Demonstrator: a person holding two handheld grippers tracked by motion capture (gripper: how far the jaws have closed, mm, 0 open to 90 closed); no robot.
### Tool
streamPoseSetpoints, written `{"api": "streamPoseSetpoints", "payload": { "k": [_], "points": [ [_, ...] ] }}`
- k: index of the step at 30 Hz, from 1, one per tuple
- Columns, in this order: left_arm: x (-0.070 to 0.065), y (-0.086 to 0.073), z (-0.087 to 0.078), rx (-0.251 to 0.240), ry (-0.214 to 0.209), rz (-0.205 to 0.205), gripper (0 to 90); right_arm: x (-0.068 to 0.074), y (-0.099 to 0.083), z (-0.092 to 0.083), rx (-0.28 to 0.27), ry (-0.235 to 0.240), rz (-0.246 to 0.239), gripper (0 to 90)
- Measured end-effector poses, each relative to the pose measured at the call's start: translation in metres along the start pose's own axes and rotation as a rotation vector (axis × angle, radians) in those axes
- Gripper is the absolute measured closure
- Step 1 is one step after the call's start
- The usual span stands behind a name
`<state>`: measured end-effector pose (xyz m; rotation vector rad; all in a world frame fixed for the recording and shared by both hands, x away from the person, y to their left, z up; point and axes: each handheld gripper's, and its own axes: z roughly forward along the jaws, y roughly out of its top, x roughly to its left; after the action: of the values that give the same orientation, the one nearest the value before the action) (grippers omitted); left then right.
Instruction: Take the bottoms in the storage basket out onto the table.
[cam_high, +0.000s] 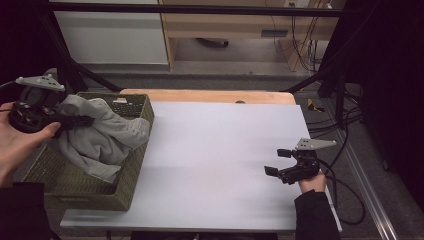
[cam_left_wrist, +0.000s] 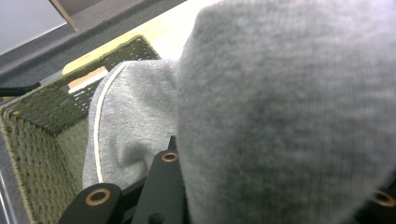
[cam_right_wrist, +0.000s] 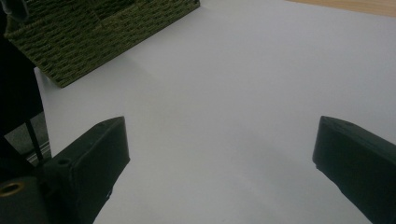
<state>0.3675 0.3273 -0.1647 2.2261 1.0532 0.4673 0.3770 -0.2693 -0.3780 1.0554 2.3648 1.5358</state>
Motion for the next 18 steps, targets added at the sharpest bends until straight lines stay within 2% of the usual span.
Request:
{"api": "streamPoseSetpoints", "payload": {
  "k": [18],
  "points": [
    [-0.021,0.026,0.001,0.0,-0.031,0.06,75.5,0.0,0.0,0.0,0.002,0.001,-0.001,4.2]
  ]
}}
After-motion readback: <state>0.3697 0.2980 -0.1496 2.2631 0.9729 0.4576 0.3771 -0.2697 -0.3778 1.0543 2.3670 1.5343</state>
